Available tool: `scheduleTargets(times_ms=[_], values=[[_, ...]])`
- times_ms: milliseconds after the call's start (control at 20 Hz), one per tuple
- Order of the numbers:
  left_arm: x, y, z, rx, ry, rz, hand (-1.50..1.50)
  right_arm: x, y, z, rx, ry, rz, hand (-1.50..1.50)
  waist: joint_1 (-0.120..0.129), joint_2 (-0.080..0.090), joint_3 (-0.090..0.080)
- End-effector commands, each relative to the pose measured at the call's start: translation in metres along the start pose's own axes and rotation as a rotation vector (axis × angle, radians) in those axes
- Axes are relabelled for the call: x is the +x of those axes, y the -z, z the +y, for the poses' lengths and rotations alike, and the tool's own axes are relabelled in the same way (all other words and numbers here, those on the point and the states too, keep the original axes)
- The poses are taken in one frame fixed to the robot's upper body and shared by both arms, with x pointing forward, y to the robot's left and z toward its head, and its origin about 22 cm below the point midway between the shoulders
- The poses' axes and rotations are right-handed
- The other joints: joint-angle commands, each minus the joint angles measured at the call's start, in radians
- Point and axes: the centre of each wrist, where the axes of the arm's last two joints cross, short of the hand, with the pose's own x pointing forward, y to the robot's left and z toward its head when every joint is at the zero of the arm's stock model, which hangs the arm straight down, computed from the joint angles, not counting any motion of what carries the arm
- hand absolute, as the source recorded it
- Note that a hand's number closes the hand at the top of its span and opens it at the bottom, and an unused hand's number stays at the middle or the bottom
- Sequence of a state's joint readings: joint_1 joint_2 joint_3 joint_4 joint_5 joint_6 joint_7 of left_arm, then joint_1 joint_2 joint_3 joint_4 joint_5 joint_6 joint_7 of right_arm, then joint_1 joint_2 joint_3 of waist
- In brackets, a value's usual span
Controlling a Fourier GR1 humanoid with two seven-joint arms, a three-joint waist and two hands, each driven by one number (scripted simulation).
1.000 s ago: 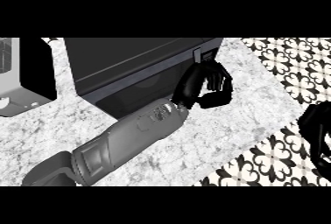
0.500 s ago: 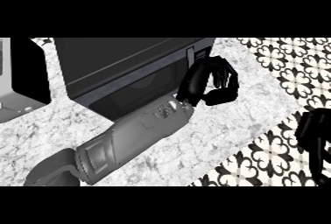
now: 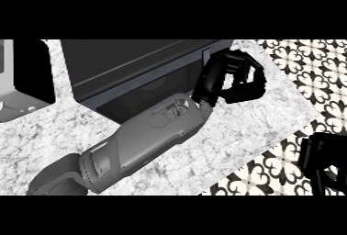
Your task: Pick up the milk, place it into the microwave and close the microwave
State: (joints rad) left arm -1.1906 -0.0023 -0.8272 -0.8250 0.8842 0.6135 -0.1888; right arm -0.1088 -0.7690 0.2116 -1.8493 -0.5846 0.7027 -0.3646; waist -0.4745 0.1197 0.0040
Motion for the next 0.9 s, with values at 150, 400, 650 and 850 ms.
scheduleTargets(times_ms=[150,400,650,850], values=[[-0.028,-0.001,0.040,0.204,-0.327,0.186,1.50,-0.012,0.000,0.027,0.037,0.106,-0.014,1.50,0.077,0.005,-0.009],[-0.046,-0.009,0.049,0.202,-0.420,0.204,1.50,-0.013,0.000,0.044,0.022,0.131,-0.029,1.50,0.096,-0.005,-0.007],[-0.065,-0.017,0.060,0.199,-0.467,0.205,1.50,-0.013,0.000,0.061,0.002,0.153,-0.047,1.50,0.106,-0.013,-0.007],[-0.076,-0.021,0.066,0.173,-0.479,0.201,1.50,-0.012,0.002,0.074,-0.012,0.158,-0.057,1.50,0.128,-0.010,-0.008]])
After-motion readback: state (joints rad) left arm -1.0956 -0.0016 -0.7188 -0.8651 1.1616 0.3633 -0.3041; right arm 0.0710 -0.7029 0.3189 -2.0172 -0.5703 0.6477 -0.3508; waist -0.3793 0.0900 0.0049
